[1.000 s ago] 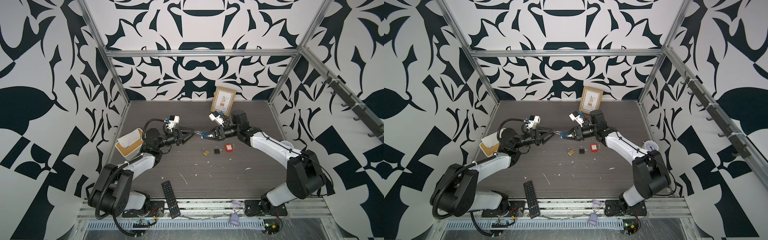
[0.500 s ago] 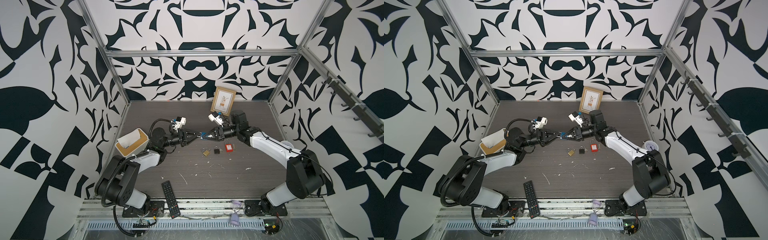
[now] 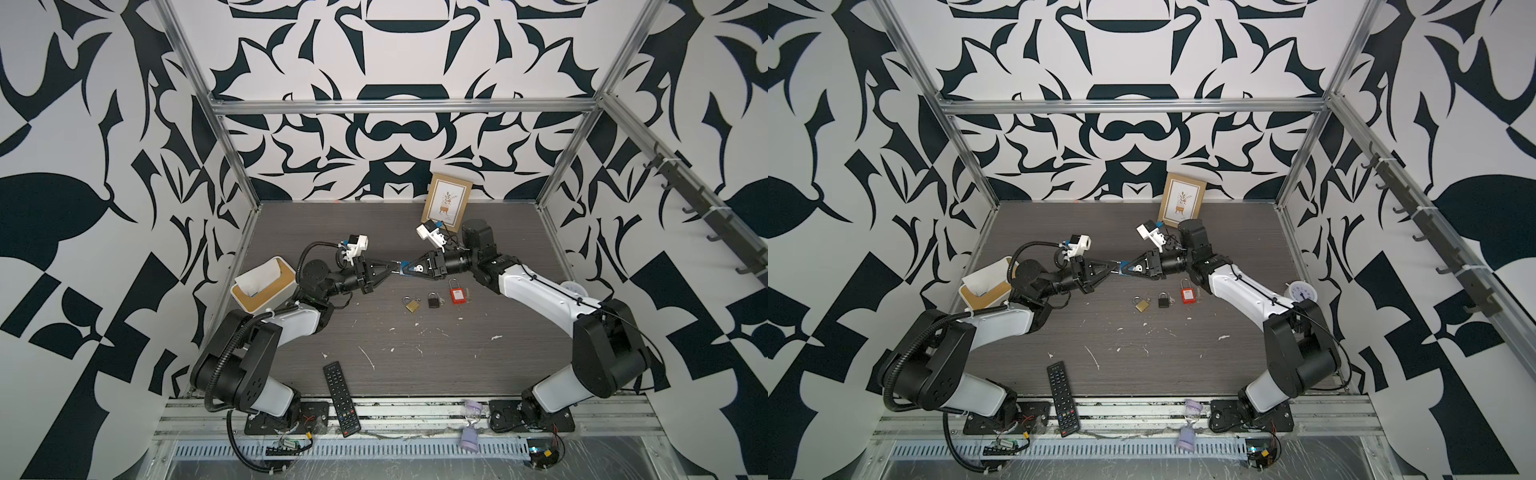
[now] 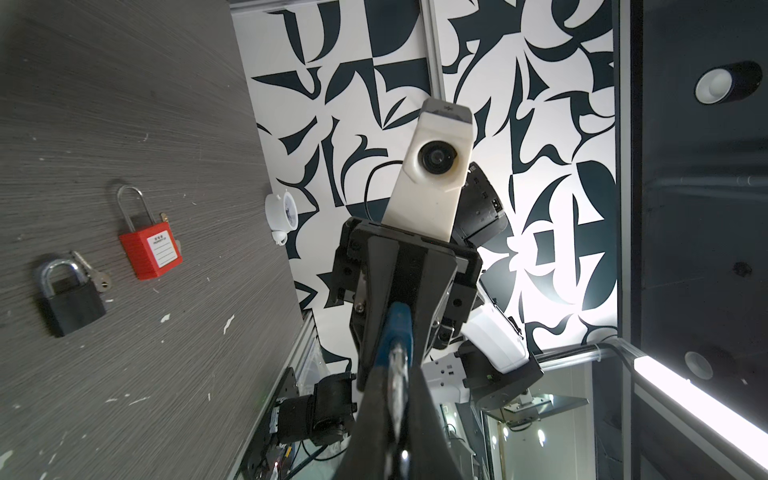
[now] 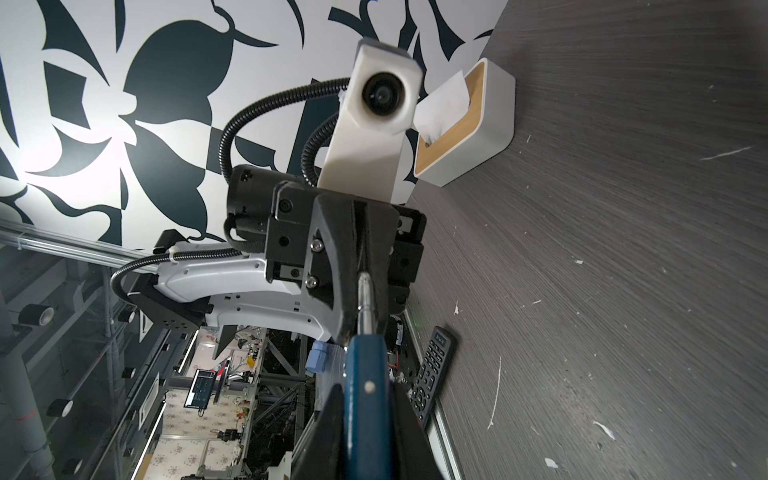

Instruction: Lock with the key

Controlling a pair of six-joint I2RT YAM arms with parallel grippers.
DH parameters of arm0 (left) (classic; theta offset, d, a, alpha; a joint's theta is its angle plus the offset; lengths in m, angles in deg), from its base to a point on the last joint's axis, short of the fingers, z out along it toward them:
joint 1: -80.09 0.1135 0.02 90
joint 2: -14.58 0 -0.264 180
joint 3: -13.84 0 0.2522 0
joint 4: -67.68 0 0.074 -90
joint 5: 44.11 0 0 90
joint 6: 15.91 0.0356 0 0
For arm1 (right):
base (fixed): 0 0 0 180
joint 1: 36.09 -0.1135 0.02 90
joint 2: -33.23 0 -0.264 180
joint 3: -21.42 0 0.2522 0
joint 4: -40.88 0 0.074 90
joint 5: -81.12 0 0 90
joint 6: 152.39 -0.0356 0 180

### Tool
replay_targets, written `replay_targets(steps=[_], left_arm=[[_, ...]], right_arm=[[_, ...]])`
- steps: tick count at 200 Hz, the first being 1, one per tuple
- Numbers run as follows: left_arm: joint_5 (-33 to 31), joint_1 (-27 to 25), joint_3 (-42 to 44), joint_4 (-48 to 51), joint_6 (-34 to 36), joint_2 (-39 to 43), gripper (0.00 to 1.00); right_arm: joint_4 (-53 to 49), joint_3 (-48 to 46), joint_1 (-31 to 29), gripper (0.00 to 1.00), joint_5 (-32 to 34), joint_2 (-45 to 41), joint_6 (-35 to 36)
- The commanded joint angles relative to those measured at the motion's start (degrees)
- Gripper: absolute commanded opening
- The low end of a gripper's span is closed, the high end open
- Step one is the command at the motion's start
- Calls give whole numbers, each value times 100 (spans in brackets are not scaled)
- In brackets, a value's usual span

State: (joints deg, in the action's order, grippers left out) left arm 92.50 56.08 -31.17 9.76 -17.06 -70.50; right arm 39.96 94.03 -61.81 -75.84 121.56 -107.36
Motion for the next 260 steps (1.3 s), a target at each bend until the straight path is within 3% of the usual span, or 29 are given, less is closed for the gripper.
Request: replay_targets(steps=[1,34,119,260], left_arm=[[-563,15,249,-101,-115,141,0],[-556,14,215,-57,-102,156,0],[-399,14,178,-48,31,192,0],[-328,11,127,585,451,579,0]], right_arm=[[1737,-161,-2,22,209,-242,-810],[2580,-321,0,23,280,-117,-1342],[2551,-238,2,27,285,-70,-1426],[2296,-271,32,21,306,-158,-1350]])
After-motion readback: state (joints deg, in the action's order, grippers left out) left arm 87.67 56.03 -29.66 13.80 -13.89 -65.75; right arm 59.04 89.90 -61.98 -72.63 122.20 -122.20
